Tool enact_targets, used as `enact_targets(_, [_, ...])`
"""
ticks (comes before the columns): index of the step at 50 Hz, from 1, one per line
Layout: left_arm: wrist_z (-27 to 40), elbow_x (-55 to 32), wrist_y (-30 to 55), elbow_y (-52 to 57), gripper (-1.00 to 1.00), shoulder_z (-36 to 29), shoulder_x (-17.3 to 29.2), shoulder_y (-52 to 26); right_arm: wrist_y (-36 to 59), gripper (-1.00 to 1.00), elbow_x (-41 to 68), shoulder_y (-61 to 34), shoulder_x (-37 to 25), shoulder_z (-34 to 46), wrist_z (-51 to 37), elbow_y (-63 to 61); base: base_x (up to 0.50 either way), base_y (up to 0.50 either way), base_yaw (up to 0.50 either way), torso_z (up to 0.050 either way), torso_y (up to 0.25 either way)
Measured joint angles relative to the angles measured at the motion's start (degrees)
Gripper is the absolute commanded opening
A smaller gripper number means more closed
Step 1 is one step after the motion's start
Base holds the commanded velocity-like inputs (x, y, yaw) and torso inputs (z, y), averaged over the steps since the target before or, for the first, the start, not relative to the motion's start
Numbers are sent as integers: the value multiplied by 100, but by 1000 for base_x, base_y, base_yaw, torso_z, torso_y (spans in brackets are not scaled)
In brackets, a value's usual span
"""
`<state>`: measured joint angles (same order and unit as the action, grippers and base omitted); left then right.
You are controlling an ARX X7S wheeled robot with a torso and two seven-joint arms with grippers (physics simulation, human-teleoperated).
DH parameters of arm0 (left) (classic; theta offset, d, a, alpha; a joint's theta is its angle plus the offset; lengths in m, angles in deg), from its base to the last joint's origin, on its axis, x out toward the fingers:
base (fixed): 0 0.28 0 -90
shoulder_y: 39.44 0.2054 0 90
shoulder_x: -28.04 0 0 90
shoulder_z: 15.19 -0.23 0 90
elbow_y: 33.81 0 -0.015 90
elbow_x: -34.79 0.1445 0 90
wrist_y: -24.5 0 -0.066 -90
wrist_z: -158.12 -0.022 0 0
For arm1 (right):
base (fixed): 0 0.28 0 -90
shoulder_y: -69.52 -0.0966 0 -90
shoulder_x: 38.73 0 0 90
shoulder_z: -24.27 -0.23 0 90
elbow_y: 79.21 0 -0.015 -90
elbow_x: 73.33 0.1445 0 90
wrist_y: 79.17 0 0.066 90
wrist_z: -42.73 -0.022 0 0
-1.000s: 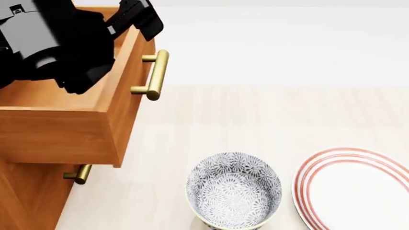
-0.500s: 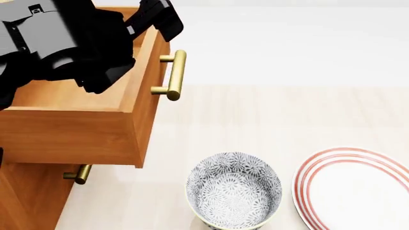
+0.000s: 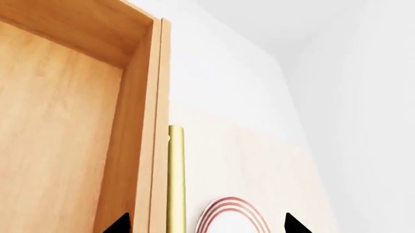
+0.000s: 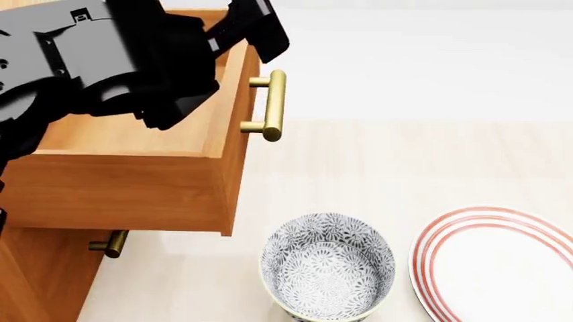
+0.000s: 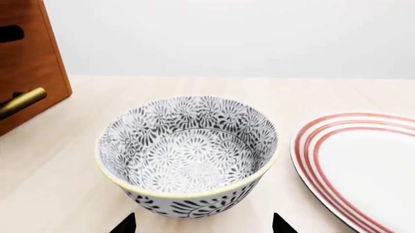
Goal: Open the top drawer of the cabinet.
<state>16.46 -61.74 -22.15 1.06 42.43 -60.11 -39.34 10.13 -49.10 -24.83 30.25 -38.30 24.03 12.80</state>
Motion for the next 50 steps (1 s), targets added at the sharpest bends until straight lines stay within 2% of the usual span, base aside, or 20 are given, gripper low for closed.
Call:
enact_targets(21, [195, -572, -418, 620, 100, -1155, 175, -18, 29, 100, 43, 6, -29, 39, 23, -20, 0, 0, 0, 0, 1])
enact_targets(37, [627, -241, -966, 2649, 100, -1530, 809, 96, 59, 100, 74, -34, -21, 45, -1, 20, 0, 0, 0, 0, 0])
enact_targets(50, [1037, 226, -1146, 4483, 100, -1785, 1391, 514, 69, 100, 100, -52, -13, 43, -22, 47, 0, 0, 0, 0, 0])
